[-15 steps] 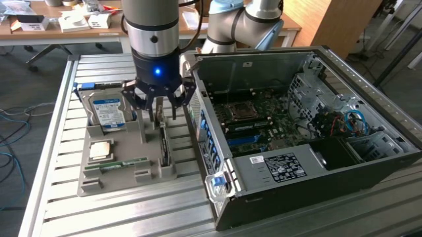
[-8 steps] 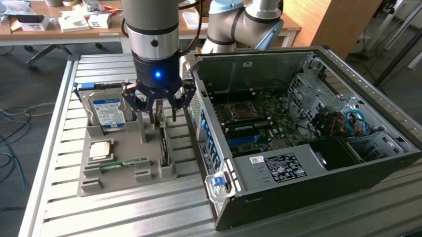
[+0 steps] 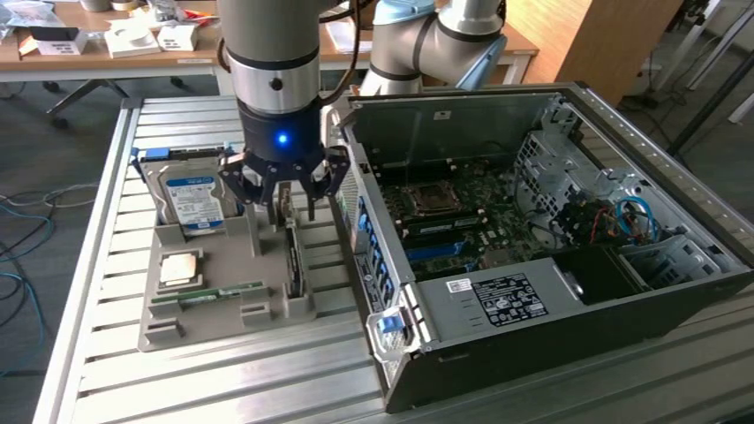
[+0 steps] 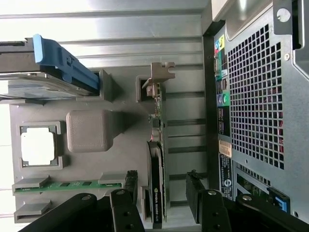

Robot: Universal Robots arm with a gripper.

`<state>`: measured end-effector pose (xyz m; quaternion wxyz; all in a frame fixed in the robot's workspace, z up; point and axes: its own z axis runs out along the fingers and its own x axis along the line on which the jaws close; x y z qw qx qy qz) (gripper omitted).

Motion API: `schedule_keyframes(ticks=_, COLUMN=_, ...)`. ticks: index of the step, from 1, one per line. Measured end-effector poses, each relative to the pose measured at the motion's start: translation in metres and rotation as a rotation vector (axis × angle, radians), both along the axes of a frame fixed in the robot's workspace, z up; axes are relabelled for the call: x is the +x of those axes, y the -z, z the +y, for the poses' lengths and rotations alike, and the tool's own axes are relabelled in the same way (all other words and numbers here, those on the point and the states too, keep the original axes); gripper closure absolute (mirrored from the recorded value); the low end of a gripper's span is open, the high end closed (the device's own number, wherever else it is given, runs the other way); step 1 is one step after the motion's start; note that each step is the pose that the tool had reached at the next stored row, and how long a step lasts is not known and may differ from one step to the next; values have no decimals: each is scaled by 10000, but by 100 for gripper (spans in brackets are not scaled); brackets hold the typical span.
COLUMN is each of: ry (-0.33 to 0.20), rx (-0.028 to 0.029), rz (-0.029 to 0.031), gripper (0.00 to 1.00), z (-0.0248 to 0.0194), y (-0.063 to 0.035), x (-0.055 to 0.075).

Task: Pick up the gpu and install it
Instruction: 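Pick up the gpu and move the gpu toward the slot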

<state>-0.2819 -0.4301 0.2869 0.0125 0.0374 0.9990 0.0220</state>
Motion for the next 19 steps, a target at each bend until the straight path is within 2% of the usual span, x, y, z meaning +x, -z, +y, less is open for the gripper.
schedule_keyframes(ticks=19, ry=0, rx=1, rz=0, gripper=47, z=0, y=230, x=0)
